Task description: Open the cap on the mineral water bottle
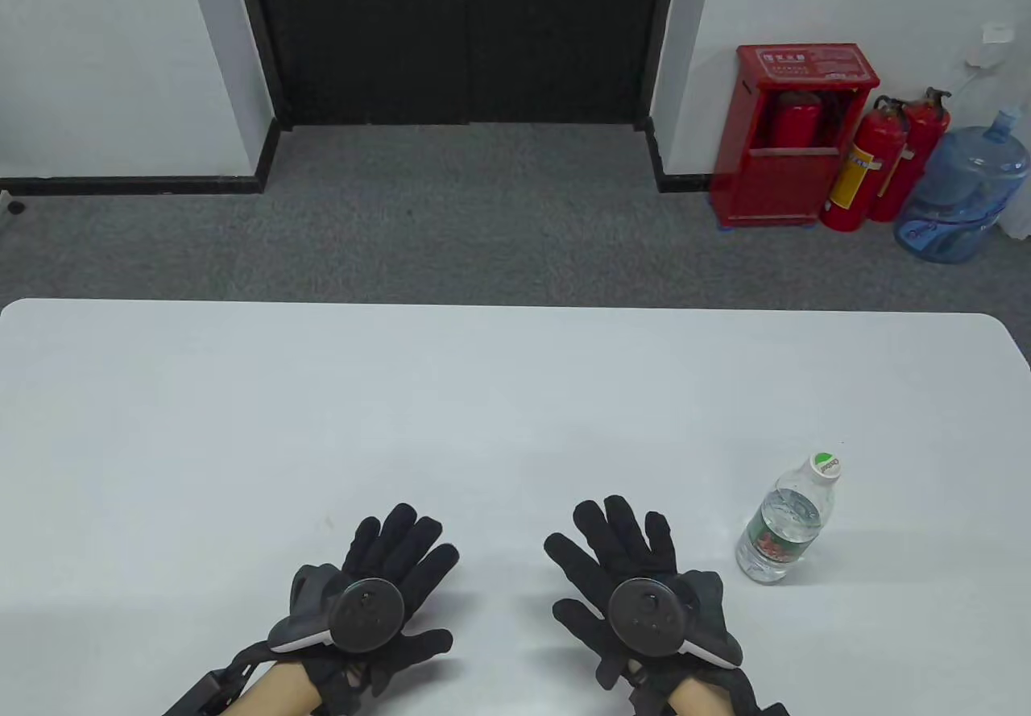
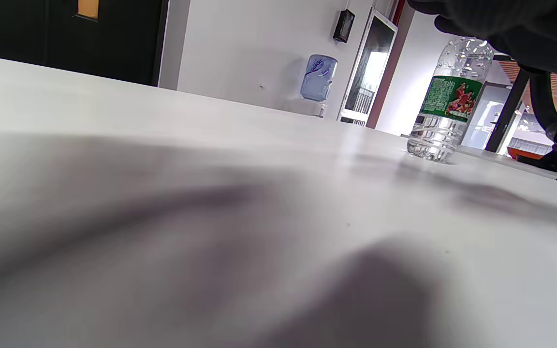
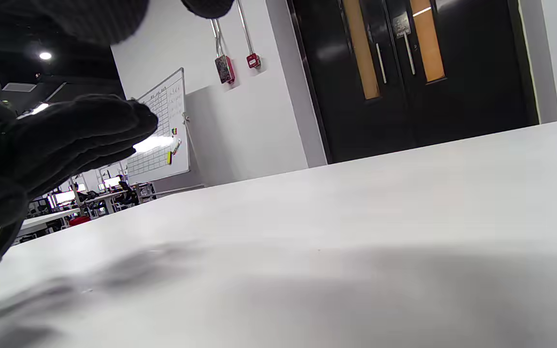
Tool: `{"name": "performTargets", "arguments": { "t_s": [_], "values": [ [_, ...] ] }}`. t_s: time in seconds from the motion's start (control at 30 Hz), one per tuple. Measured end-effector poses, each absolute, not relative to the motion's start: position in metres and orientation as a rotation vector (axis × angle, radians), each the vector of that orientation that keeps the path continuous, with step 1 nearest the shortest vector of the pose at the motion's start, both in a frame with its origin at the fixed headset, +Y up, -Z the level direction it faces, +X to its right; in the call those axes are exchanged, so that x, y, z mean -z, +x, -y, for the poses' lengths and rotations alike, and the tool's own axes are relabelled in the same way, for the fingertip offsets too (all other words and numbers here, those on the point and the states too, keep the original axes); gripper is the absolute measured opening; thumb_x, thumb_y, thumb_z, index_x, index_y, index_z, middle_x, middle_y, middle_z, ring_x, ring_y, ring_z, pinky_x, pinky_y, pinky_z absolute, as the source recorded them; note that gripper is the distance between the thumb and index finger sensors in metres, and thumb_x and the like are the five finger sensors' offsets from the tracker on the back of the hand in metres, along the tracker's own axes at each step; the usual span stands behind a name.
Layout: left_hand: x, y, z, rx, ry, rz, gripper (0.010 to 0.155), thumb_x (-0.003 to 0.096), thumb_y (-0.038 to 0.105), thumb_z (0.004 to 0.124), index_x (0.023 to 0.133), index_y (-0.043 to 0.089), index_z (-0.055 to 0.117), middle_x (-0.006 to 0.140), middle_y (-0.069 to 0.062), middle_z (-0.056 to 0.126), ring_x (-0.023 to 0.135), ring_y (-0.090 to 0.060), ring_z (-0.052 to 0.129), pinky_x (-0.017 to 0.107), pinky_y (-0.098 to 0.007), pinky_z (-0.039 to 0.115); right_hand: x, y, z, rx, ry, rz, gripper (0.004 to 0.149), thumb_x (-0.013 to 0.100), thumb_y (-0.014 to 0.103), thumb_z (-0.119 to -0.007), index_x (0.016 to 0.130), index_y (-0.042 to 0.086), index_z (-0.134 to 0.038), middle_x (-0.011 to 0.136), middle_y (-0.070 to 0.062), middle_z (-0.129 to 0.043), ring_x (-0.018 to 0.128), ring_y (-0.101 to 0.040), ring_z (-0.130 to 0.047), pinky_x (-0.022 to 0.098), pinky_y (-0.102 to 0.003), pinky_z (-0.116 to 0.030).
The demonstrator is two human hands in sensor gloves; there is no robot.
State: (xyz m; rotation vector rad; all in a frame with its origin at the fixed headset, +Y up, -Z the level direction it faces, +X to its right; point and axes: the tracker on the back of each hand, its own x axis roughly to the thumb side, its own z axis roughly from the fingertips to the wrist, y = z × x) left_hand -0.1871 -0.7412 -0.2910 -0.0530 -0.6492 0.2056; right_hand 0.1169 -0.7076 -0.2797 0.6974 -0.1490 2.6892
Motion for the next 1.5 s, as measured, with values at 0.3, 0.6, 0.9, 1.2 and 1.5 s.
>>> {"name": "performTargets", "arguments": {
  "t_s": [0.3,0.6,0.9,1.2,1.5],
  "values": [
    [0.291,-0.187,0.741,-0.208,-0.049,0.638,0.089,0.0364,0.071,0.068,0.1,0.041,0.013,0.108,0.001,0.003,0.108,-0.033,0.003,0.075,-0.063,0.014,0.278,0.119,0.706,-2.686,0.695,0.162,0.072,0.038,0.063,-0.064,0.102,0.047,-0.035,0.117,-0.001,-0.022,0.105,-0.036,-0.013,0.066,-0.067,-0.014],
    [0.29,-0.186,0.743,-0.212,-0.063,0.64,0.088,0.0369,0.07,0.068,0.099,0.043,0.012,0.108,0.001,0.003,0.108,-0.034,0.003,0.075,-0.063,0.015,0.278,0.116,0.709,-2.7,0.716,0.144,0.072,0.038,0.063,-0.064,0.102,0.047,-0.036,0.117,-0.001,-0.022,0.105,-0.036,-0.013,0.066,-0.067,-0.013],
    [0.29,-0.184,0.745,-0.208,-0.086,0.637,0.089,0.0369,0.07,0.068,0.099,0.044,0.009,0.108,0.001,0.003,0.108,-0.038,0.005,0.074,-0.065,0.015,0.28,0.117,0.713,-2.719,0.692,0.102,0.072,0.038,0.063,-0.065,0.102,0.047,-0.036,0.117,-0.001,-0.022,0.105,-0.036,-0.013,0.066,-0.067,-0.013],
    [0.29,-0.182,0.746,-0.202,-0.099,0.636,0.088,0.0368,0.07,0.068,0.099,0.044,0.011,0.108,0.001,0.003,0.108,-0.037,0.005,0.074,-0.064,0.014,0.278,0.114,0.715,-2.731,0.727,0.096,0.071,0.038,0.063,-0.065,0.102,0.047,-0.037,0.117,-0.001,-0.024,0.105,-0.036,-0.016,0.066,-0.067,-0.014],
    [0.29,-0.183,0.744,-0.205,-0.092,0.634,0.088,0.0369,0.07,0.068,0.099,0.044,0.011,0.108,0.001,0.003,0.108,-0.036,0.005,0.074,-0.064,0.014,0.27,0.091,0.714,-2.934,0.932,0.029,0.07,0.037,0.061,-0.067,0.101,0.047,-0.041,0.116,-0.001,-0.033,0.106,-0.036,-0.024,0.068,-0.066,-0.019]
  ]
}}
